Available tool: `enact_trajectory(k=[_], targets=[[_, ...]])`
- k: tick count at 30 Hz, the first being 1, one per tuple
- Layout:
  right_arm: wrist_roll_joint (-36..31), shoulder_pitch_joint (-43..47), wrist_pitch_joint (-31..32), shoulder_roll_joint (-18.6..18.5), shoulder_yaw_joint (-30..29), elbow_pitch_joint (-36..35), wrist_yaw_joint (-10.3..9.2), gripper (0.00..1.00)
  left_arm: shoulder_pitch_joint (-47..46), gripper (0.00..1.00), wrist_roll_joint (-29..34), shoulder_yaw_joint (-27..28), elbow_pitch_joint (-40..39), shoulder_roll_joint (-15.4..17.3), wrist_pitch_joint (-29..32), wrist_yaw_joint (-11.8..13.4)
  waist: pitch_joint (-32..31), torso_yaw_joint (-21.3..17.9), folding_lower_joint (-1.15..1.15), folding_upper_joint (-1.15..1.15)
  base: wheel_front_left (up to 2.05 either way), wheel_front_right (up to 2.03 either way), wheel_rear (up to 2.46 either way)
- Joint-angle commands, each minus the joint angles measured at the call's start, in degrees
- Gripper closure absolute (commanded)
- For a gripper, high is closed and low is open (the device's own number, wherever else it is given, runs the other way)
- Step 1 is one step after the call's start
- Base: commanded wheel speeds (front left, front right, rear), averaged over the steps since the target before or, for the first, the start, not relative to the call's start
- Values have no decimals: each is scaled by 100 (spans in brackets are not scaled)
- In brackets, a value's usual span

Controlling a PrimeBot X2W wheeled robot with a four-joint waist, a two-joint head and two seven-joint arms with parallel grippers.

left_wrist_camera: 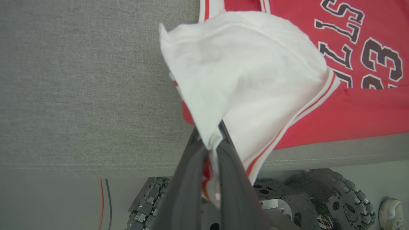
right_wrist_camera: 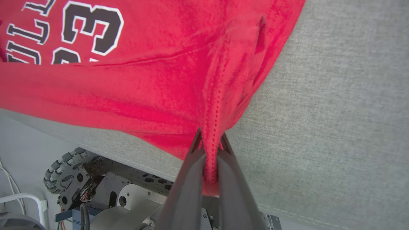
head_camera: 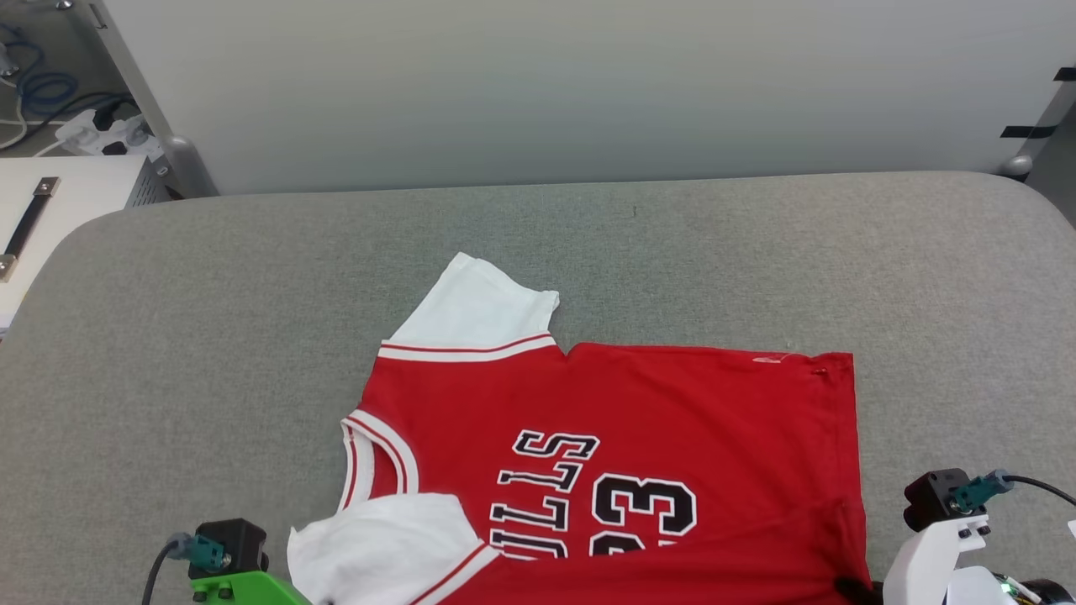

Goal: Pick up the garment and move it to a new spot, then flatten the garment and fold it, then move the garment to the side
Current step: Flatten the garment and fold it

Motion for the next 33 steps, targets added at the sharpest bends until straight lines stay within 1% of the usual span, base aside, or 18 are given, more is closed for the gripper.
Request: enact_trajectory(k=[1, 4, 8, 9, 10, 11, 12, 13, 16, 21, 24, 27, 33], targets=[[-65, 115, 14, 45, -89, -71, -4, 100, 126, 100, -91, 34, 21, 6, -37, 15, -7, 22, 0, 0, 0, 0, 0], [-112, 222, -4, 139, -208, -117, -4, 100, 123, 100, -174, 45, 162, -118, -108, -43, 68, 41, 0, 0, 0, 0, 0], [-196, 262, -39, 270, -327, -94, -4, 100, -91, 100, -209, -11, 506, -314, -161, -180, 160, 62, 0, 0, 0, 0, 0], [-194, 271, -78, 317, -367, -79, -4, 96, -159, 100, -228, -36, 616, -372, -150, -220, 181, 66, 0, 0, 0, 0, 0], [-210, 274, -121, 344, -399, -71, -4, 72, -222, 100, -237, -41, 696, -424, -166, -248, 194, 67, 0, 0, 0, 0, 0], [-247, 274, -206, 373, -439, -68, -4, 14, -287, 64, -246, -46, 796, -481, -185, -274, 203, 68, 0, 0, 0, 0, 0], [-256, 279, -267, 407, -468, -58, -4, 0, -328, 3, -266, -46, 861, -529, -201, -303, 208, 68, 0, 0, 0, 0, 0], [-267, 288, -333, 443, -489, -53, -4, 0, -378, 0, -274, -36, 927, -576, -248, -336, 210, 68, 0, 0, 0, 0, 0], [-353, 317, -594, 527, -559, -80, -4, 0, -474, 0, -261, -13, 1060, -632, -352, -403, 200, 60, 0, 0, 0, 0, 0], [-652, 342, -1323, 723, -764, -221, -4, 0, -599, 0, -180, 87, 1065, -611, -597, -496, 140, 45, 0, 0, 0, 0, 0], [-932, 304, -1833, 877, -948, -327, -4, 0, -670, 0, -37, 152, 964, -559, -798, -478, 114, 26, 0, 0, 0, 0, 0], [-1271, 225, -2386, 1090, -1173, -436, -4, 0, -771, 0, 122, 226, 810, -528, -993, -403, 112, -15, 0, 0, 0, 0, 0], [-1795, 10, -3165, 1376, -1429, -792, -4, 0, -1123, 0, 517, 321, 640, -541, -1453, -299, 234, -131, 0, 0, 0, 0, 0]])
